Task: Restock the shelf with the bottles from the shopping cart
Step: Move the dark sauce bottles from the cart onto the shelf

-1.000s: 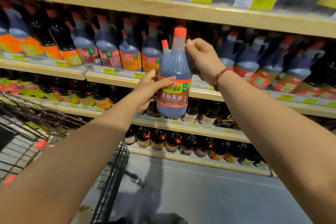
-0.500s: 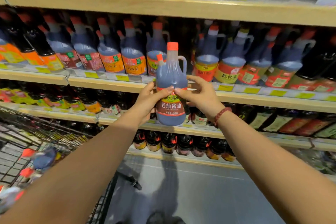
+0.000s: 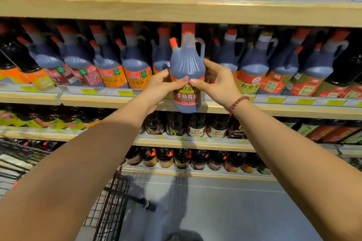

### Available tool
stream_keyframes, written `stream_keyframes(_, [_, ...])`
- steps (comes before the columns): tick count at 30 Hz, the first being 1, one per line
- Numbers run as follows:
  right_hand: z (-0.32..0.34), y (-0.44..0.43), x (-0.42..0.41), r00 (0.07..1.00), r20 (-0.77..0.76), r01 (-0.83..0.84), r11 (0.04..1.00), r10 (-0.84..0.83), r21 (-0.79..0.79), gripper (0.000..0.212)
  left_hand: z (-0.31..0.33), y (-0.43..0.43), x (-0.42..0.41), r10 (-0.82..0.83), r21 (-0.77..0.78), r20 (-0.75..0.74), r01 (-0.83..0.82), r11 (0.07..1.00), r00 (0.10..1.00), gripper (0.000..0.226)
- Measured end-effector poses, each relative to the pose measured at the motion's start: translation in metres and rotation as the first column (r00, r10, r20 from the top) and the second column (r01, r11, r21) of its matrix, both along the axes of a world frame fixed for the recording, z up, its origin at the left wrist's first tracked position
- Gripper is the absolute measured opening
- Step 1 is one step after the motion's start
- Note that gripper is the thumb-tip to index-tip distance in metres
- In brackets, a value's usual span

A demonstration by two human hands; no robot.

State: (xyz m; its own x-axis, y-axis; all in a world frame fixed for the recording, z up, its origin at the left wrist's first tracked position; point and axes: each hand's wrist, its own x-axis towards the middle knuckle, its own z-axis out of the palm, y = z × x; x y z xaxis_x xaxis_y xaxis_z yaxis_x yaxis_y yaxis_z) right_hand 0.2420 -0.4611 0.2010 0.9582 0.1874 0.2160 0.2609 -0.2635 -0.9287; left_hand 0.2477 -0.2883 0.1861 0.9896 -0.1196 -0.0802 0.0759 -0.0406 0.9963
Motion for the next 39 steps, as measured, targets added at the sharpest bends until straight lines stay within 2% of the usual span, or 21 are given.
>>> stream_keyframes(3, [0.002, 0.0, 0.013, 0.999, 0.045, 0.024, 0.998, -0.021, -0.05, 0.049, -0.003, -0.003, 0.011, 0.011, -0.059, 0.009, -0.01, 0.998, 1.0, 0.04])
stream_keyframes(9, [0.005, -0.002, 0.033, 0.981, 0.133, 0.156, 0.978, -0.137, -0.137, 0.029, 0.008, -0.012, 0.033, 0.073, -0.1, 0.09, -0.064, 0.993, 0.993, 0.04])
stream_keyframes(10, [0.004, -0.003, 0.037, 0.979, 0.138, 0.172, 0.972, -0.151, -0.159, 0.032, 0.008, -0.014, 0.035, 0.088, -0.097, 0.101, -0.078, 0.992, 0.991, 0.039])
stream_keyframes(14, [-0.002, -0.006, 0.045, 0.975, 0.16, 0.191, 0.944, -0.151, -0.271, 0.076, -0.001, -0.019, 0.037, 0.165, -0.088, 0.16, -0.153, 0.984, 0.973, 0.044])
stream_keyframes(17, [-0.009, -0.011, 0.041, 0.977, 0.175, 0.17, 0.938, -0.121, -0.303, 0.083, -0.006, -0.024, 0.039, 0.195, -0.083, 0.223, -0.18, 0.98, 0.955, 0.048])
stream_keyframes(23, [-0.02, -0.011, 0.046, 0.971, 0.22, 0.163, 0.938, -0.096, -0.306, 0.083, -0.011, -0.029, 0.041, 0.21, -0.06, 0.284, -0.201, 0.978, 0.936, 0.043])
stream_keyframes(30, [-0.029, -0.008, 0.045, 0.957, 0.263, 0.203, 0.935, -0.126, -0.29, 0.075, -0.015, -0.027, 0.041, 0.114, 0.036, 0.354, -0.135, 0.99, 0.928, 0.043])
stream_keyframes(32, [-0.029, -0.007, 0.045, 0.948, 0.29, 0.217, 0.929, -0.128, -0.3, 0.074, -0.019, -0.028, 0.043, 0.136, 0.163, 0.427, -0.224, 0.961, 0.894, 0.047])
stream_keyframes(34, [-0.029, -0.006, 0.045, 0.941, 0.314, 0.23, 0.922, -0.129, -0.31, 0.073, -0.021, -0.029, 0.045, 0.175, 0.279, 0.515, -0.358, 0.891, 0.839, 0.046])
stream_keyframes(39, [-0.033, 0.003, 0.053, 0.92, 0.36, 0.278, 0.909, -0.157, -0.312, 0.072, -0.018, -0.027, 0.048, 0.228, 0.254, 0.532, -0.41, 0.876, 0.816, 0.047])
